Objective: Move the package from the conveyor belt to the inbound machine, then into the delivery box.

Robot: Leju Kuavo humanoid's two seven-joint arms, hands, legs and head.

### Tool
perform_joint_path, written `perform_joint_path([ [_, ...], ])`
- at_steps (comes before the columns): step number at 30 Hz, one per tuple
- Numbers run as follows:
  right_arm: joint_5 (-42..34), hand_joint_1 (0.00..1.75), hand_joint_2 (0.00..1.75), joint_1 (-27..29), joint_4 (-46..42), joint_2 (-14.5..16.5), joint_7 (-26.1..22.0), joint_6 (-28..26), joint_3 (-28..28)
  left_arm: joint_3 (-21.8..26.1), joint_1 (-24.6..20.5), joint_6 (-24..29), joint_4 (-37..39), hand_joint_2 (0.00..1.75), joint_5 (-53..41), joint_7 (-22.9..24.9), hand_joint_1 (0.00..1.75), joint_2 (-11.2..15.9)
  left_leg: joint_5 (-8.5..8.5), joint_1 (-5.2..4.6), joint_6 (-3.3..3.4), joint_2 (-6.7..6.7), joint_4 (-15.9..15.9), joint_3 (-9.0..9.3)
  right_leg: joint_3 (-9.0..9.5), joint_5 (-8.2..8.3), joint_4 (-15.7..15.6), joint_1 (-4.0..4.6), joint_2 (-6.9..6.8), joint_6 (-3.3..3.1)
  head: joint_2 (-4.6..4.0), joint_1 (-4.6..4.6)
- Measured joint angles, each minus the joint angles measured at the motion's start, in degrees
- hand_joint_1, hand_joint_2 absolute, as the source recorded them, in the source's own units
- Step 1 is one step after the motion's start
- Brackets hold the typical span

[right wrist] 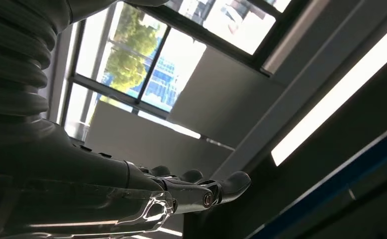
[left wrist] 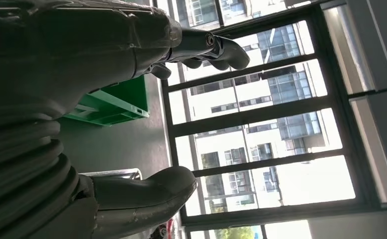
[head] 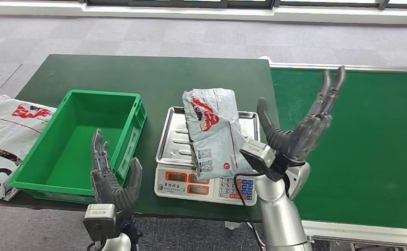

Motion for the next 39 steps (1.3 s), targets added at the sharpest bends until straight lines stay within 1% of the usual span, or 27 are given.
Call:
perform_joint_path([
  [2, -0.7, 0.0, 1.75, 0.9, -4.7, -0.2, 0.0, 0.0, 0.0, 0.3, -1.8, 0.1, 3.1, 1.75, -3.3, 1.0, 0.0, 0.1, 0.02, 0.0, 0.0, 0.01, 0.0, 0.01, 0.03, 0.02, 0.0, 0.01, 0.01, 0.01, 0.01, 0.0],
  [5, -1.2, 0.0, 1.75, 1.9, -9.4, -0.5, 0.0, 0.0, 0.1, 1.0, -4.2, -0.3, 6.7, 1.75, -6.4, 2.9, 0.0, 0.1, 0.04, 0.0, -0.01, 0.03, 0.0, 0.03, 0.04, 0.05, 0.0, 0.02, 0.05, 0.01, 0.0, -0.01],
  [7, -1.5, 0.0, 1.75, 2.6, -11.8, -0.6, 0.0, 0.0, 0.4, 1.7, -7.2, -1.4, 10.0, 1.75, -9.0, 4.9, 0.0, -0.1, 0.11, 0.0, 0.0, -0.01, 0.0, 0.01, 0.03, 0.07, 0.0, 0.02, 0.02, 0.02, -0.01, 0.0],
  [12, -2.1, 0.0, 1.75, 3.1, -14.2, -0.7, 0.1, 0.0, 2.5, 3.7, -18.7, -4.8, 22.1, 1.75, -18.3, 11.0, 0.0, -1.2, 0.24, 0.01, 0.0, -0.01, 0.0, -0.02, 0.02, 0.25, 0.0, 0.02, 0.01, 0.0, 0.0, 0.0],
  [17, -4.4, 0.0, 1.75, 3.2, -14.3, -0.8, 0.0, 0.1, 3.6, 4.4, -30.0, -6.0, 35.6, 1.75, -23.7, 14.6, 0.0, -3.1, 0.38, 0.0, 0.06, -0.07, 0.0, -0.11, -0.03, 0.38, 0.0, -0.03, -0.03, 0.09, 0.0, 0.01],
  [19, -5.2, 0.0, 1.75, 3.2, -14.3, -0.9, 0.0, 0.1, 4.0, 4.4, -34.2, -7.0, 40.7, 1.75, -24.4, 16.3, 0.0, -4.2, 0.39, 0.0, 0.07, -0.08, 0.0, -0.13, -0.05, 0.42, 0.0, -0.04, -0.04, 0.1, 0.01, 0.01],
  [22, -6.3, 0.0, 1.75, 3.2, -14.3, -0.9, 0.0, 0.2, 4.5, 3.7, -40.1, -8.3, 47.1, 1.75, -22.7, 18.9, 0.0, -5.7, 0.39, 0.0, 0.07, -0.06, 0.0, -0.15, -0.08, 0.45, 0.0, -0.06, -0.02, 0.12, 0.01, 0.01],
  [24, -6.8, 0.0, 1.75, 3.1, -14.3, -0.9, 0.0, 0.2, 4.7, 2.4, -43.1, -8.7, 49.7, 1.75, -20.9, 20.5, 0.0, -6.3, 0.39, 0.0, 0.07, -0.05, 0.1, -0.15, -0.09, 0.46, 0.0, -0.07, -0.02, 0.13, 0.01, 0.01],
  [30, -7.6, 0.0, 1.75, 3.1, -14.3, -0.9, 0.0, 0.2, 4.9, -2.0, -47.7, -9.9, 53.9, 1.75, -16.4, 23.9, 0.0, -6.6, 0.39, 0.0, 0.07, 0.01, 0.1, -0.18, -0.18, 0.46, 0.0, -0.05, 0.05, 0.13, 0.0, 0.0],
  [33, -8.2, 0.0, 1.75, 3.1, -14.3, -0.9, 0.0, 0.2, 5.0, -6.2, -49.8, -11.4, 55.4, 1.75, -8.7, 27.1, 0.0, -6.6, 0.39, 0.0, 0.07, 0.01, 0.0, -0.2, -0.19, 0.45, 0.0, -0.05, 0.04, 0.12, 0.0, 0.0],
  [36, -8.7, 0.0, 1.75, 3.2, -14.3, -0.9, 0.0, 0.2, 5.0, -12.2, -51.4, -12.3, 56.8, 1.75, 0.6, 29.7, 0.0, -6.6, 0.39, 0.0, 0.07, 0.01, 0.0, -0.2, -0.18, 0.45, 0.0, -0.06, 0.04, 0.13, 0.01, 0.0],
  [39, -9.0, 0.0, 1.75, 3.3, -14.3, -0.9, 0.0, 0.2, 5.2, -18.0, -52.1, -12.6, 58.3, 1.75, 5.8, 31.2, 0.0, -6.6, 0.39, 0.0, 0.07, 0.01, 0.0, -0.21, -0.19, 0.45, 0.0, -0.07, 0.04, 0.13, 0.0, 0.0],
])
